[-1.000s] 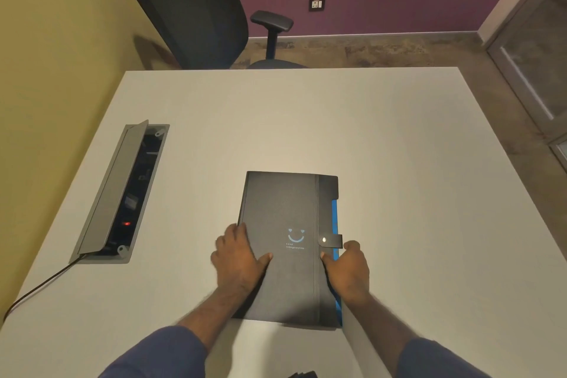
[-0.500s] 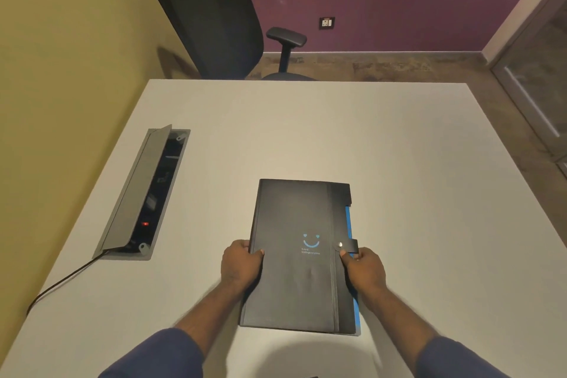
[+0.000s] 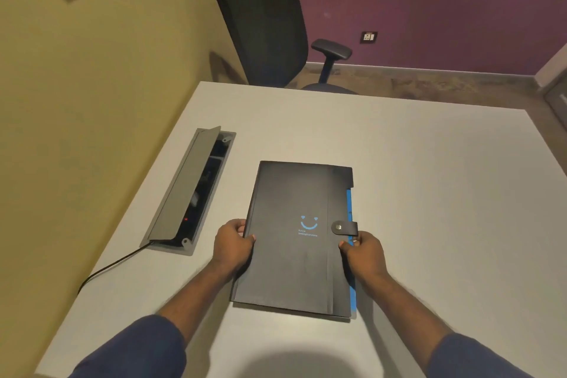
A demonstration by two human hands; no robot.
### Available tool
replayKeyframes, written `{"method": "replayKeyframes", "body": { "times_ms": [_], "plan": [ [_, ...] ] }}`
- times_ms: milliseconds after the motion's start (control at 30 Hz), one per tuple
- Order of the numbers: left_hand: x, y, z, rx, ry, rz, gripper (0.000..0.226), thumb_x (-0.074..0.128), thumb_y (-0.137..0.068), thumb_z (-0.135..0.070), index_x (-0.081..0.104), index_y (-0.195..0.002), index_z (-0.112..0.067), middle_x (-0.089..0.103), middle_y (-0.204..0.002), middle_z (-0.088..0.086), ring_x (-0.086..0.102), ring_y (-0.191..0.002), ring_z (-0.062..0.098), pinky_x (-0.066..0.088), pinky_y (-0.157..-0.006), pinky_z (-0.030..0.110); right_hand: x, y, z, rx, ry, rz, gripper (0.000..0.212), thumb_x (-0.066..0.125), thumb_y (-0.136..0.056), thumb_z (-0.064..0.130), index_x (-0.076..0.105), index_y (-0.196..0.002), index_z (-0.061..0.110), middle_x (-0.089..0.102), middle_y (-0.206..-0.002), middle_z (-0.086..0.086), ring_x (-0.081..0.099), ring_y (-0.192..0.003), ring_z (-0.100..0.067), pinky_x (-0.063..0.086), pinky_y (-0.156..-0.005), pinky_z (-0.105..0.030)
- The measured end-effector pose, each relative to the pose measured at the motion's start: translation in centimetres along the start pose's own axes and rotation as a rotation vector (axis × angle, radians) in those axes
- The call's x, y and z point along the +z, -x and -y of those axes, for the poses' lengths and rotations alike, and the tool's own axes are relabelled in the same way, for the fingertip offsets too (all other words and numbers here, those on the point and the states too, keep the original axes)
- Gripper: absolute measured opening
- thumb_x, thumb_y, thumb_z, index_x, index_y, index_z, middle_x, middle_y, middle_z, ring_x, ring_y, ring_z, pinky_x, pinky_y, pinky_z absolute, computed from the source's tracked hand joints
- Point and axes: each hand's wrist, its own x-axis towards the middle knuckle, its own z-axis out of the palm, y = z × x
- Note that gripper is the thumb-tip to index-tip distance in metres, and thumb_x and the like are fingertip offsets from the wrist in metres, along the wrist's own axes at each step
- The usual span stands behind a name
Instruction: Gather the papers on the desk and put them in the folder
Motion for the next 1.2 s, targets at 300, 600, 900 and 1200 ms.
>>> {"method": "replayKeyframes", "body": {
  "times_ms": [300, 600, 900, 1200],
  "plan": [
    [-4.9, -4.3, 2.5, -0.053, 0.05, -0.042, 0.05, 0.064, -0.089, 0.005, 0.054, -0.137, -0.007, 0.063, -0.131, 0.009, 0.062, -0.105, 0.022, 0.05, -0.089, 0.028, 5.8, -1.2, 3.3, -0.056, 0.11, 0.143, 0.006, 0.067, -0.078, 0.003, 0.061, -0.077, 0.005, 0.058, -0.066, -0.002, 0.057, -0.067, -0.022, 0.047, -0.067, -0.032],
    [-5.4, -6.3, 5.4, -0.096, 0.092, -0.114, 0.052, 0.061, -0.091, 0.007, 0.049, -0.141, -0.004, 0.054, -0.143, 0.013, 0.05, -0.133, 0.035, 0.043, -0.107, 0.045, 9.8, -1.1, 3.9, -0.044, 0.168, 0.162, 0.012, 0.066, -0.082, 0.007, 0.062, -0.093, 0.003, 0.064, -0.087, -0.006, 0.057, -0.079, -0.024, 0.045, -0.073, -0.03],
    [-4.3, -6.5, 6.6, -0.106, 0.07, -0.159, 0.049, 0.057, -0.09, 0.012, 0.051, -0.138, 0.002, 0.06, -0.134, 0.017, 0.057, -0.125, 0.036, 0.046, -0.105, 0.044, 10.6, -0.9, 3.3, -0.061, 0.263, 0.18, 0.021, 0.06, -0.085, 0.007, 0.062, -0.106, 0.006, 0.058, -0.094, 0.0, 0.053, -0.084, -0.02, 0.038, -0.075, -0.026],
    [-3.8, -6.4, 6.6, -0.048, -0.149, -0.207, 0.052, 0.064, -0.083, 0.015, 0.059, -0.132, 0.001, 0.064, -0.128, 0.017, 0.061, -0.117, 0.036, 0.051, -0.099, 0.042, 9.5, -0.3, 3.4, -0.081, 0.355, 0.28, 0.012, 0.06, -0.079, 0.009, 0.048, -0.083, 0.012, 0.053, -0.075, 0.004, 0.05, -0.076, -0.023, 0.039, -0.064, -0.03]
  ]
}}
